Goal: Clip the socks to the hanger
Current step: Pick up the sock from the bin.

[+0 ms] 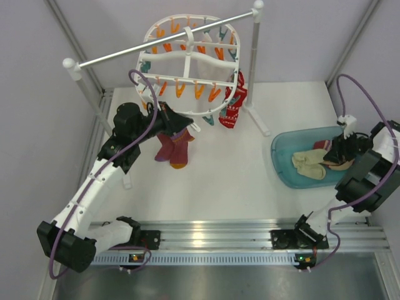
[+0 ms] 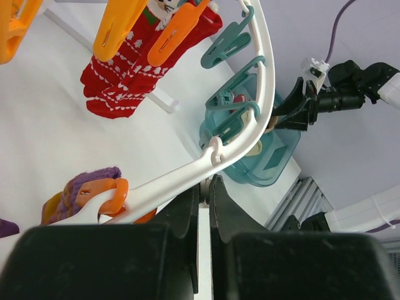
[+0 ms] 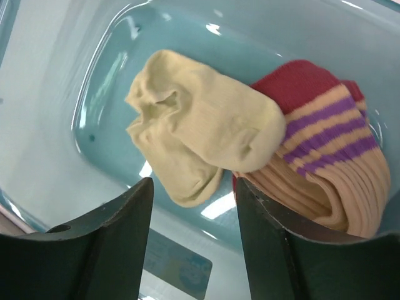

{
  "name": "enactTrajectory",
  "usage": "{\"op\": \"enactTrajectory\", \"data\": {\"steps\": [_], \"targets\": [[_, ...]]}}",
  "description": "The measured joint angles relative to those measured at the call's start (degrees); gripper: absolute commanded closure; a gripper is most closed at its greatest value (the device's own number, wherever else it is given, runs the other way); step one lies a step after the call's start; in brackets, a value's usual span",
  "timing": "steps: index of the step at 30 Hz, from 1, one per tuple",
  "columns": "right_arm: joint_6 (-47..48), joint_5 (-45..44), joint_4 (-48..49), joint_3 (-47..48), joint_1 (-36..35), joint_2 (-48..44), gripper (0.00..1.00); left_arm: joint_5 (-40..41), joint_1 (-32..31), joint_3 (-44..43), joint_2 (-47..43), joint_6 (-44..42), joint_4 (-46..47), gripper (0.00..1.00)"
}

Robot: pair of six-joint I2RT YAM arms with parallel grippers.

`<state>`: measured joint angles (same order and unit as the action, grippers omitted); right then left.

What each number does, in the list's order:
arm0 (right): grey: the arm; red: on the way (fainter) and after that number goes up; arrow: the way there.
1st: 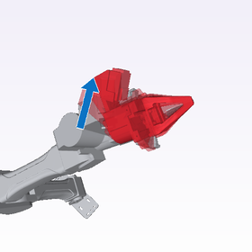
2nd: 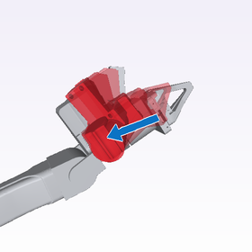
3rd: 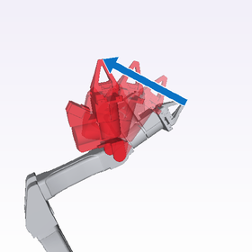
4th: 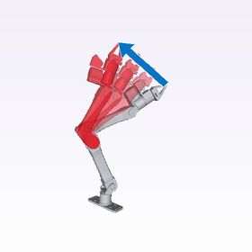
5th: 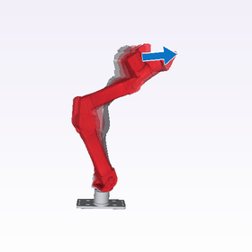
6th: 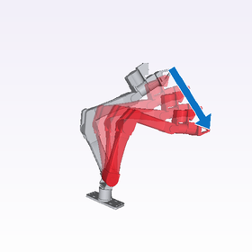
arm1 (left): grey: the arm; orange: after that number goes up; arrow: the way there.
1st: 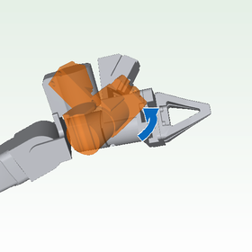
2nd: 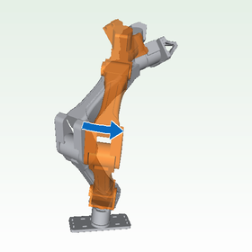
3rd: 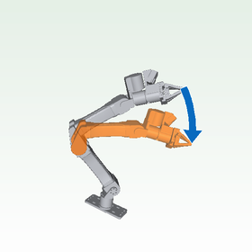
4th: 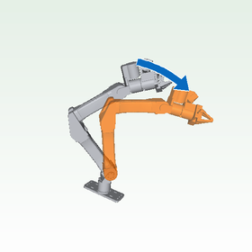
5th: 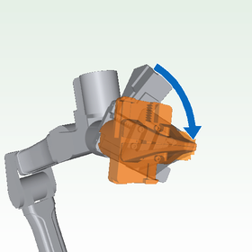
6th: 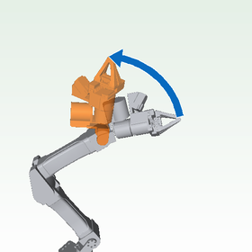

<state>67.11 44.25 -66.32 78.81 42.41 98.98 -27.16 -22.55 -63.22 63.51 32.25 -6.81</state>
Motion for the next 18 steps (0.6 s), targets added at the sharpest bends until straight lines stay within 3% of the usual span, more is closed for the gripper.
{"op": "enactTrajectory", "data": {"steps": [5, 8, 18], "targets": [[24.0, -1.0, -5.1, -5.0, -2.4, -2.8, 0.37, 0.0, 0.0, -0.3, 0.2, -0.5, -0.1, 1.0], [32.7, -1.8, -6.6, -5.7, -3.7, -2.2, 0.34, 0.0, 0.0, -0.5, 0.8, -0.7, -0.1, 1.0], [42.3, -4.0, 0.7, -10.9, -9.9, -0.6, 0.37, 0.0, 0.0, -0.5, 1.3, -0.7, -0.1, 1.0]]}}
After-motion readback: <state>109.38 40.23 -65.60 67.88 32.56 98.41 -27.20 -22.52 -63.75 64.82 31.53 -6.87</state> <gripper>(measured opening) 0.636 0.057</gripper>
